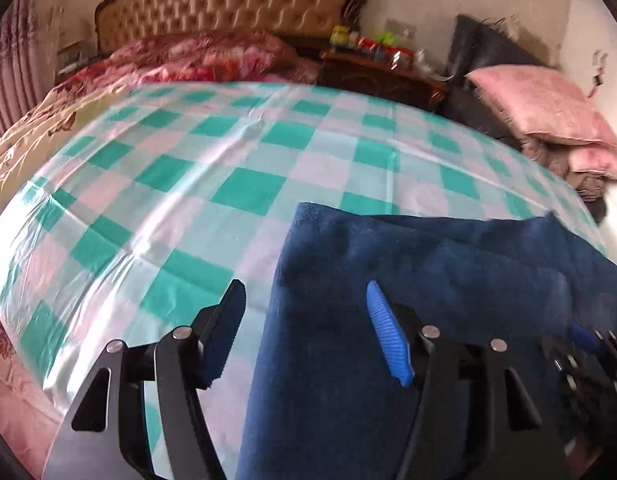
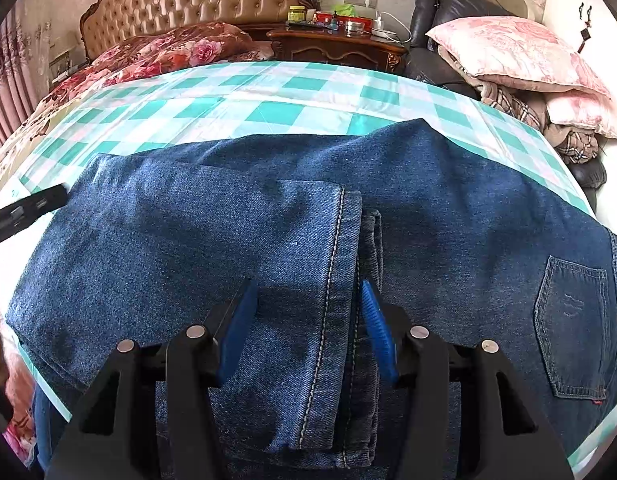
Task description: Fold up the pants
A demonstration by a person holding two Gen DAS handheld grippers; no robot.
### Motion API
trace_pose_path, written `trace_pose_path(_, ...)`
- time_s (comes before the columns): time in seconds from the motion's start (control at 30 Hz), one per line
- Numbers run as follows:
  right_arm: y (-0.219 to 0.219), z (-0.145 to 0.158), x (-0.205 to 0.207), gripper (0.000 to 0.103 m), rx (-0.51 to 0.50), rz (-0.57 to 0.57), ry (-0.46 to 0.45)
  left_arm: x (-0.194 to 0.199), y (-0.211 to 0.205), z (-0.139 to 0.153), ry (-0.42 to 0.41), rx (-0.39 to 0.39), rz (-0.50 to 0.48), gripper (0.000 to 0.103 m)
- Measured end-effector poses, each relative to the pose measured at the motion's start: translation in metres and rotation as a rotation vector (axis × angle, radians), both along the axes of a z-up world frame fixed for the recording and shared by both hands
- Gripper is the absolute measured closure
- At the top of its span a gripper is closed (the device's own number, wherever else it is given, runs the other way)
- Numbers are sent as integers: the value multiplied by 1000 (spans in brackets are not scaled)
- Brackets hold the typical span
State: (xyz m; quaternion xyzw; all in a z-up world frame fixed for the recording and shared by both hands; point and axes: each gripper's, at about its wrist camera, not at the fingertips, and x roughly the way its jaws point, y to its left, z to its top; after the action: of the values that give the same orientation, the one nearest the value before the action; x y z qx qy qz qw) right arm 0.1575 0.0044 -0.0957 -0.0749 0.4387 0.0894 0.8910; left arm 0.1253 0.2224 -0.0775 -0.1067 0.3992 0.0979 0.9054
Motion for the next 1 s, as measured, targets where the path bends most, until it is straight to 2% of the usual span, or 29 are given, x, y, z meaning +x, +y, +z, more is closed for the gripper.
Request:
trace_pose_path(0.13,0,0,0,52,-4,3,-8,-39,0,-1,13,-58,-28,30)
trace_pose_path(0.2,1,0,0,50,-5,0,-2,-55,-7,-2,25,-5,-4,18)
trace_pose_path(0.23,1,0,0,49,-6,-1,2,-61,-9,-1,26,21,8,15)
trace_pose_path(0.27,1,1,1,46,-7,-1,5,-70,-10,2,11,36,17,6)
trace_pose_path(0.3,1,1,1,29,-9,-3,8,-82,-10,6,-43,32,16,3)
trace_pose_path(0.33,0,1,2,20,-32,-25,18,-90,-9,9,-93,29,10,2)
trace_pose_path(0.37,-3,2,3,18,-34,-43,30,-96,-9,11,-109,34,5,2)
trace_pose_path(0.43,-9,8,-1,17,29,-32,42,-101,-7,12,-97,56,-31,3)
trace_pose_path(0.47,-12,15,-7,17,37,-54,12,-106,-6,14,-111,89,-35,12)
trace_pose_path(0.5,-13,20,-11,17,18,-82,-17,-108,-6,15,-116,100,-32,25)
trace_pose_path(0.53,-11,26,-18,17,-19,-116,-59,-108,-5,14,-105,97,-41,33)
trace_pose_path(0.57,-8,29,-23,17,-40,-119,-82,-107,-5,13,-94,66,-68,52)
trace_pose_path(0.6,-4,32,-28,17,-49,-99,-95,-106,-6,12,-91,55,-80,62)
trace_pose_path(0.7,10,37,-38,17,-34,2,-109,-103,-12,6,-88,44,-119,64)
trace_pose_path(0.73,10,37,-39,17,-17,5,-105,-102,-16,2,-78,49,-137,64)
trace_pose_path(0.8,12,34,-39,17,32,8,-68,-98,-23,-13,-17,80,-166,61)
trace_pose_path(0.83,13,31,-37,17,25,-3,-53,-98,-23,-20,6,89,-164,60)
trace_pose_path(0.9,14,24,-39,17,17,-9,-48,-101,-18,-21,11,82,-153,52)
trace_pose_path(0.93,14,18,-39,18,10,-3,-38,-101,-16,-21,17,79,-140,51)
trace_pose_path(1.0,14,8,-37,19,0,-3,-5,-100,-10,-16,33,76,-120,57)
